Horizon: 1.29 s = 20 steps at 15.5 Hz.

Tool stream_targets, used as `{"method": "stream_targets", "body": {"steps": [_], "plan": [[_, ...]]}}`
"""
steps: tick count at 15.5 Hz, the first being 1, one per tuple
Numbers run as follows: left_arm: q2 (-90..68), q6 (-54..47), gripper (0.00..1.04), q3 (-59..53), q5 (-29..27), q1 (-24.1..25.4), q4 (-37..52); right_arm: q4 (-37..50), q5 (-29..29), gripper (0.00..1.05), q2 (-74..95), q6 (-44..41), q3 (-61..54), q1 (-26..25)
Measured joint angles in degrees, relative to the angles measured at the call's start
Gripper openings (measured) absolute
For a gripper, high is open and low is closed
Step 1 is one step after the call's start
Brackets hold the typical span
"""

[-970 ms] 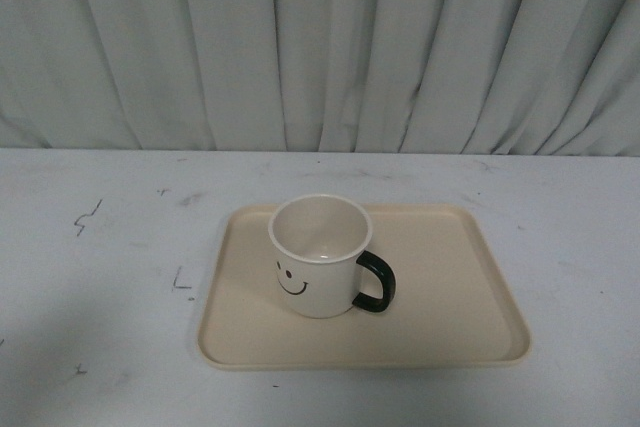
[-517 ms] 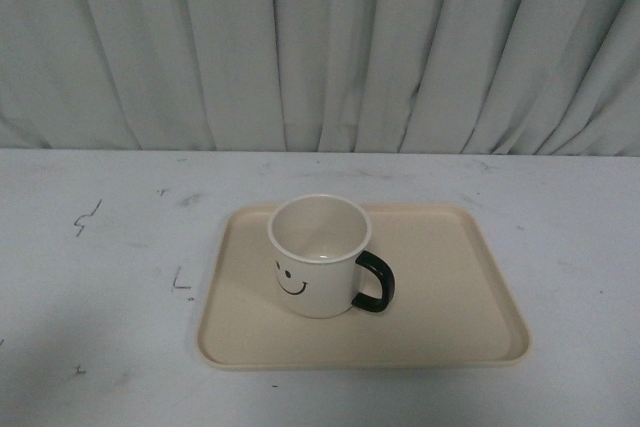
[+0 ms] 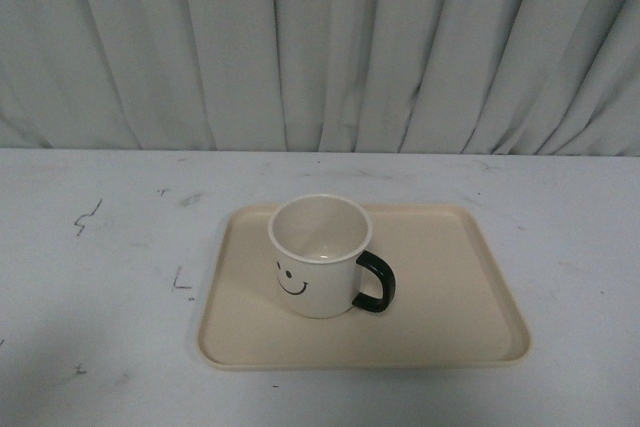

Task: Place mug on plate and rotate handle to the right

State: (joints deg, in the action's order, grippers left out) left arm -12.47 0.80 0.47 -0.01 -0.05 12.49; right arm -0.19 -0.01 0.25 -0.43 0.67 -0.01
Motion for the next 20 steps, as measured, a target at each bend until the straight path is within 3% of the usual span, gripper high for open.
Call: {"method": "stream_targets", "body": {"steps": [2,3,9,10,17,18,20], "plan": [[4.5,0.0,0.02,0.17,-0.07,0.0,-5.53,0.0,0.0,0.98,0.0,0.0,0.0,0.0],[10.58,0.0,0.02,0.04,0.02,0.0,-13.35,-0.02,0.02,0.98,0.0,0.0,0.0,0.0],[11.98,0.0,0.02,0.04,-0.02,0.0,-12.61,-0.07,0.0,0.98,0.0,0.0,0.0,0.0],[11.98,0.02,0.08,0.04,-0.02,0.0,-12.74,0.02,0.0,0.98,0.0,0.0,0.0,0.0],[11.98,0.0,0.93,0.04,0.0,0.0,-12.72,1.31,-0.13,0.98,0.55,0.07,0.02,-0.11],[11.98,-0.04,1.0,0.04,0.0,0.0,-12.74,6.51,-2.03,0.98,4.5,1.05,0.17,-1.79],[11.98,-0.02,0.98,0.04,0.0,0.0,-12.72,18.29,-3.37,0.98,18.1,3.48,0.79,-5.88]]}}
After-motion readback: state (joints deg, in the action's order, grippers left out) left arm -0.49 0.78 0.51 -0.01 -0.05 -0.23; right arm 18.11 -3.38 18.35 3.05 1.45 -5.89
